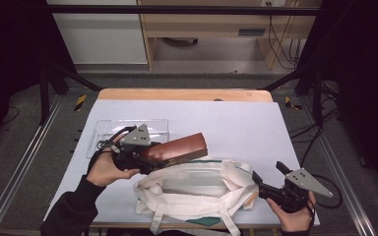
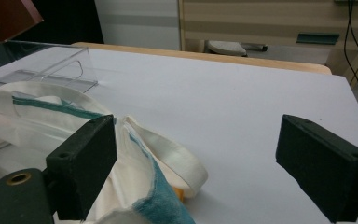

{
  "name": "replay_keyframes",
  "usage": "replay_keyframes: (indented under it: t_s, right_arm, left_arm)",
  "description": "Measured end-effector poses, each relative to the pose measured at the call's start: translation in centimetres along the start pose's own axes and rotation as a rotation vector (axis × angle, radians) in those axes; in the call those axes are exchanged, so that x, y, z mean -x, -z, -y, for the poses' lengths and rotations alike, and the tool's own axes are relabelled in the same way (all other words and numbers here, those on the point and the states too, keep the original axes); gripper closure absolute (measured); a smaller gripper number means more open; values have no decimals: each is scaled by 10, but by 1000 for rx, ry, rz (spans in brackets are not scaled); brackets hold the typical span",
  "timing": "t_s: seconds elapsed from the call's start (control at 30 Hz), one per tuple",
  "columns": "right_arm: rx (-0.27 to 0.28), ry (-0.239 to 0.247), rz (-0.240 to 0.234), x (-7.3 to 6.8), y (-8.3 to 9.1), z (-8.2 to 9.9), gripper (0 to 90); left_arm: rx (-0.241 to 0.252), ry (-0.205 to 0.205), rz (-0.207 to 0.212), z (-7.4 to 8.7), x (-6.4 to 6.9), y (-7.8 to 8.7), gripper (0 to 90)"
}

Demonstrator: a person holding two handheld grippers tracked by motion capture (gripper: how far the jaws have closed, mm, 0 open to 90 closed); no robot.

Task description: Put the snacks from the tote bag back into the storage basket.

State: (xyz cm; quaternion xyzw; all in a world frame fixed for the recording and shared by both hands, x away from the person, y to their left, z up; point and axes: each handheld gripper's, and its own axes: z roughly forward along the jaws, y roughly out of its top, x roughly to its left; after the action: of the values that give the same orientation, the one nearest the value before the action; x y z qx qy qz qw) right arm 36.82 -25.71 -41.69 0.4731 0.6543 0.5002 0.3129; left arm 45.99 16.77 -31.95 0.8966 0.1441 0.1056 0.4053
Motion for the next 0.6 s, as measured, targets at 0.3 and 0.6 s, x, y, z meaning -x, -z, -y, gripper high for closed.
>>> replay_keyframes:
  t_s: [0.3,0.6]
  right_arm:
    - [0,-2,40,4,1,1,86]
    - [3,-4,56,7,3,2,79]
  left_arm:
    - [11,45,-41,10,-16,13,408]
    - [11,68,-86,13,-30,23,409]
